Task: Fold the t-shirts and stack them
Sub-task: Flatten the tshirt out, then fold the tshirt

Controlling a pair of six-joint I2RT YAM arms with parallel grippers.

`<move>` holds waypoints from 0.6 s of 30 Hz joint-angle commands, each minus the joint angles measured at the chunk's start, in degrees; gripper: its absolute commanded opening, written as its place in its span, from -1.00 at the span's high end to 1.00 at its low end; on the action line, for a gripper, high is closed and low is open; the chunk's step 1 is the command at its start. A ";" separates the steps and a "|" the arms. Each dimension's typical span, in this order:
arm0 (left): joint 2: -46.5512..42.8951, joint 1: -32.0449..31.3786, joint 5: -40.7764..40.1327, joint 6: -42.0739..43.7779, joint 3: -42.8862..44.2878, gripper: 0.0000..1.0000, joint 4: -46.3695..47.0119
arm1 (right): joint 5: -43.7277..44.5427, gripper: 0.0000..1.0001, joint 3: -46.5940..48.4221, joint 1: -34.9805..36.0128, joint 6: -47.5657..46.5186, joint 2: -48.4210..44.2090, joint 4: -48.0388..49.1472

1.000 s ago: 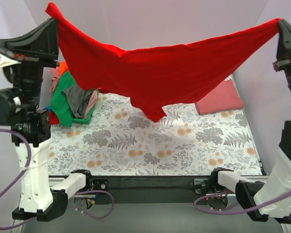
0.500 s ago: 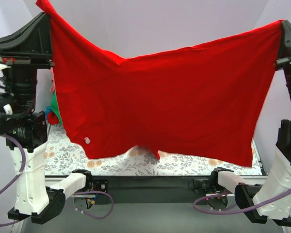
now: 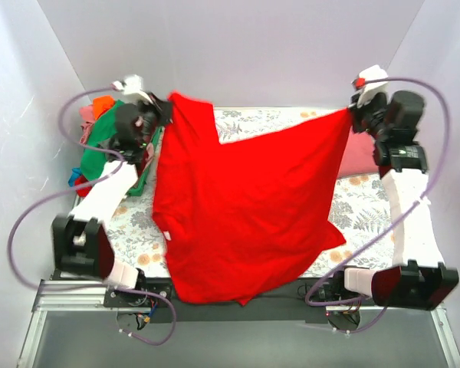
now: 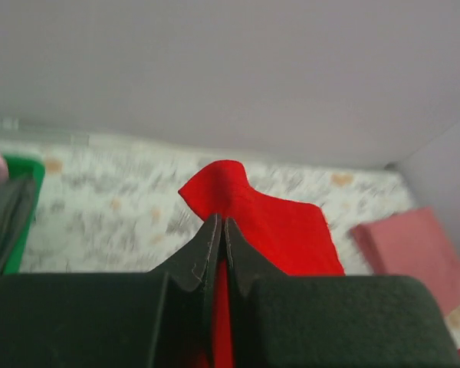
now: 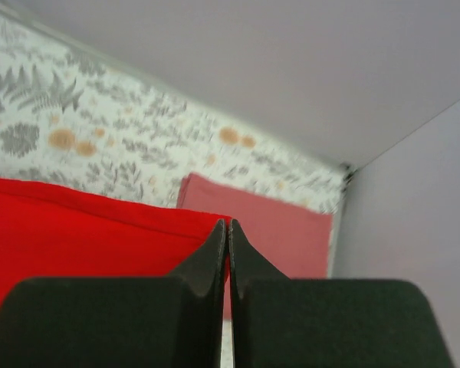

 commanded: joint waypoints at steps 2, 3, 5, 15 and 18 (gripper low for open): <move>14.05 1.37 1.29 0.20 0.07 1.00 3.62 | -0.88 0.97 -10.62 -0.35 2.47 5.56 14.09; 17.39 1.72 1.73 0.11 1.48 1.00 3.09 | -1.06 0.97 -11.87 -0.35 3.25 7.15 15.94; 24.87 2.25 2.27 -0.24 5.69 1.00 1.95 | -1.15 0.97 -13.55 -0.27 3.87 11.62 23.06; 39.82 4.09 4.19 0.55 21.00 1.00 -2.63 | 0.52 0.97 -6.97 0.44 4.14 28.43 27.82; 41.76 4.18 4.90 1.08 23.54 1.00 -3.59 | 0.96 0.97 -5.21 0.52 5.37 30.46 28.17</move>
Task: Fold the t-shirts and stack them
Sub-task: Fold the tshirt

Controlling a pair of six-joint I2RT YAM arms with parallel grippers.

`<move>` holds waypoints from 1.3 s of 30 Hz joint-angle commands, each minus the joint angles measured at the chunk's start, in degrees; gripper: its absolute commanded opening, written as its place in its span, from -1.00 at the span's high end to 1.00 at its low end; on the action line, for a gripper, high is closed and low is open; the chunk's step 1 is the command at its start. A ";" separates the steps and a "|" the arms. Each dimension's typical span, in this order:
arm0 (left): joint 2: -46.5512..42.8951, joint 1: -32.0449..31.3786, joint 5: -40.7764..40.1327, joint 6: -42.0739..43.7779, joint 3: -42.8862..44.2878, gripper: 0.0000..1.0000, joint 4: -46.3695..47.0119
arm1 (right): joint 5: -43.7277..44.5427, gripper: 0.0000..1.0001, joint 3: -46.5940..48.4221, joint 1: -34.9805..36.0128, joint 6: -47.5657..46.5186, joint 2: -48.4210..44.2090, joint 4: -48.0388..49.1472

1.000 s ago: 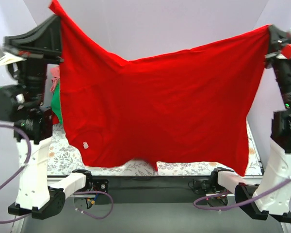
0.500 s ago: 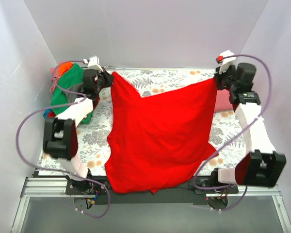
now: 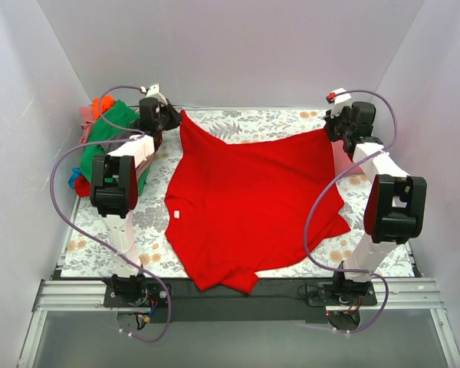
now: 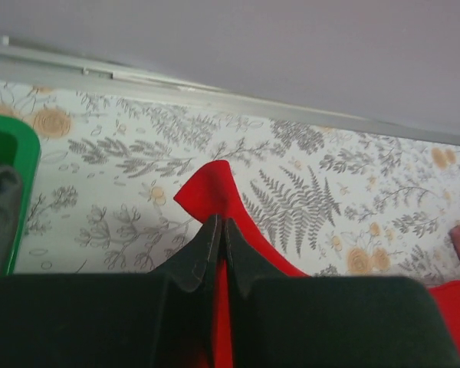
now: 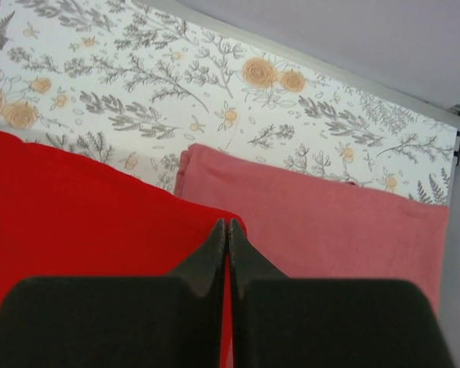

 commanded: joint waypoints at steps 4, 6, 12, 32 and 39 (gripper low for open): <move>1.16 0.66 1.80 1.82 4.63 1.00 -0.23 | 0.81 0.97 5.12 0.33 2.36 0.74 6.56; 0.81 0.75 1.89 2.43 4.45 1.00 -0.32 | 0.55 0.97 4.86 0.24 2.62 0.56 6.56; -4.54 0.75 3.47 2.88 -1.25 1.00 1.61 | 0.37 0.97 3.01 0.24 2.97 0.47 6.91; -24.67 0.75 9.53 1.47 -22.70 1.00 2.59 | -1.56 0.97 -4.63 -1.78 4.99 -2.95 7.62; -28.46 0.75 10.06 0.24 -26.31 1.00 2.32 | -2.61 0.97 -6.39 -2.66 5.26 -4.01 7.71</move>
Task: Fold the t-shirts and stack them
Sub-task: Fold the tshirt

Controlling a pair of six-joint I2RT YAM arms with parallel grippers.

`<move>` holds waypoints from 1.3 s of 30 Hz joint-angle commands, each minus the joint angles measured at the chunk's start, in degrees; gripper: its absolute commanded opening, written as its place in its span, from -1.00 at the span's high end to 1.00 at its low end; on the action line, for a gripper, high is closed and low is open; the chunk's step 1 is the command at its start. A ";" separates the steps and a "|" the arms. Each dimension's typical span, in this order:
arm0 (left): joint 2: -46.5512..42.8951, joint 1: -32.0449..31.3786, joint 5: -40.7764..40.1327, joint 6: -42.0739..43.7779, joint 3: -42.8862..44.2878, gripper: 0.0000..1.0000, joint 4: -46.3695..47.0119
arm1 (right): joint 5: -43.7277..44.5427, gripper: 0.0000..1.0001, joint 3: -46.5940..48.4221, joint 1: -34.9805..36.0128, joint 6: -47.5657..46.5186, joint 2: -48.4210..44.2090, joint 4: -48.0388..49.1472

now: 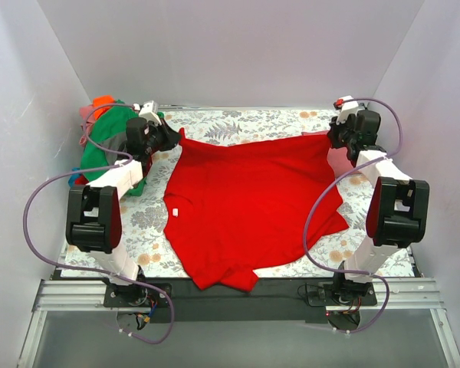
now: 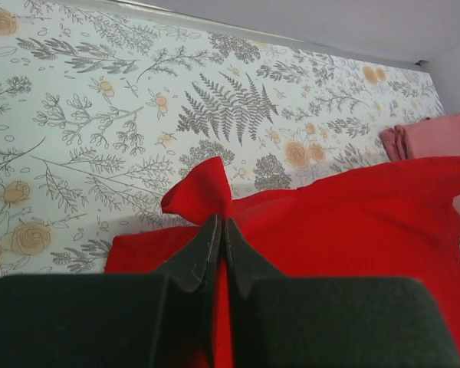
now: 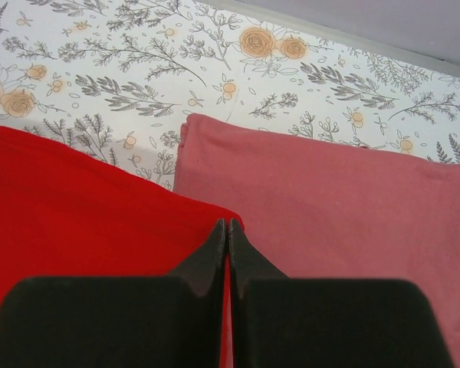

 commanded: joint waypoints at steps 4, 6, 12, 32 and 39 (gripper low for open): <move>-6.17 0.34 1.28 -0.83 -2.80 1.00 -0.28 | -2.62 0.97 -1.41 -0.78 1.28 -3.20 3.18; -7.14 0.34 1.63 -1.18 -3.50 1.00 -0.46 | -2.88 0.97 -1.77 -0.87 1.11 -3.29 3.27; -10.47 0.34 1.89 -1.62 -6.40 1.00 -0.72 | -3.50 0.97 -3.00 -2.01 1.19 -3.64 3.36; -17.86 0.25 2.51 -3.55 -15.10 1.00 -1.78 | -6.93 0.97 -8.36 -4.82 1.02 -7.68 3.71; -21.02 0.16 3.13 -4.43 -17.56 1.00 -2.39 | -7.28 0.97 -9.24 -5.79 0.76 -7.42 3.53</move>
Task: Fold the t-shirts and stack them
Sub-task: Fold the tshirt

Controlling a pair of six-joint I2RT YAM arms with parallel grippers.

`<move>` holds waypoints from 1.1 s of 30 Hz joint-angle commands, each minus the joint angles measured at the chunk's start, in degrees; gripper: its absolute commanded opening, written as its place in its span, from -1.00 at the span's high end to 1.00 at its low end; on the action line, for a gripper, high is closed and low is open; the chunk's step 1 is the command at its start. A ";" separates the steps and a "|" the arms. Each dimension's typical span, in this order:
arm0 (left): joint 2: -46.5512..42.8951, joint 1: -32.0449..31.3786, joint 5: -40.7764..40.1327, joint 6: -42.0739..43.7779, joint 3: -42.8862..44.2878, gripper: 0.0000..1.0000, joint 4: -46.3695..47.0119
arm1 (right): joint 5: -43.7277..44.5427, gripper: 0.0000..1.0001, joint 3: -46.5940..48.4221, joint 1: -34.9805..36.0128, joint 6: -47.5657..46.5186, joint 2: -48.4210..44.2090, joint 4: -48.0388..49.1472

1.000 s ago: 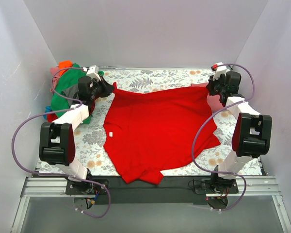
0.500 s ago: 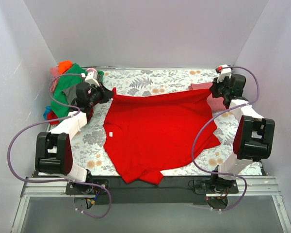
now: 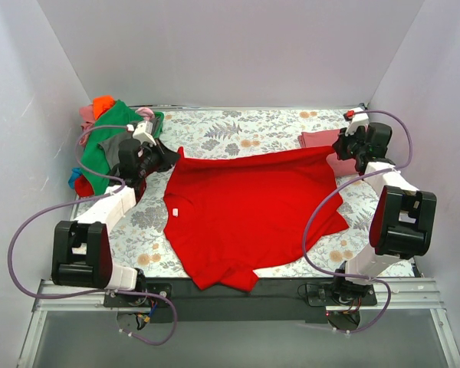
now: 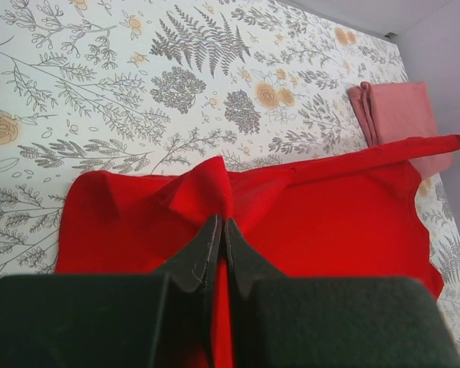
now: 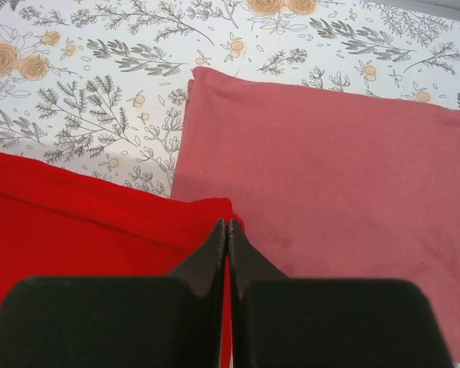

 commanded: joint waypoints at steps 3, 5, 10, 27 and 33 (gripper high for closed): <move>-5.67 0.16 1.14 -0.52 -1.61 1.00 -0.86 | -1.40 0.97 -1.81 -1.47 -0.32 -2.24 2.25; -6.63 0.07 1.14 -0.70 -2.40 1.00 -0.95 | -2.19 0.97 -2.77 -2.08 -0.32 -2.86 2.25; -7.87 -0.10 1.58 -1.58 -4.25 1.00 -1.22 | -3.34 0.97 -4.54 -2.78 -1.37 -4.00 2.24; -8.13 -0.45 0.88 -1.32 -6.98 1.00 -2.18 | -6.50 0.97 -6.21 -3.93 -2.34 -2.42 1.10; -8.13 -0.45 -1.41 -0.26 -6.45 1.00 -3.15 | -9.14 0.97 -7.26 -4.89 -3.57 -3.03 0.66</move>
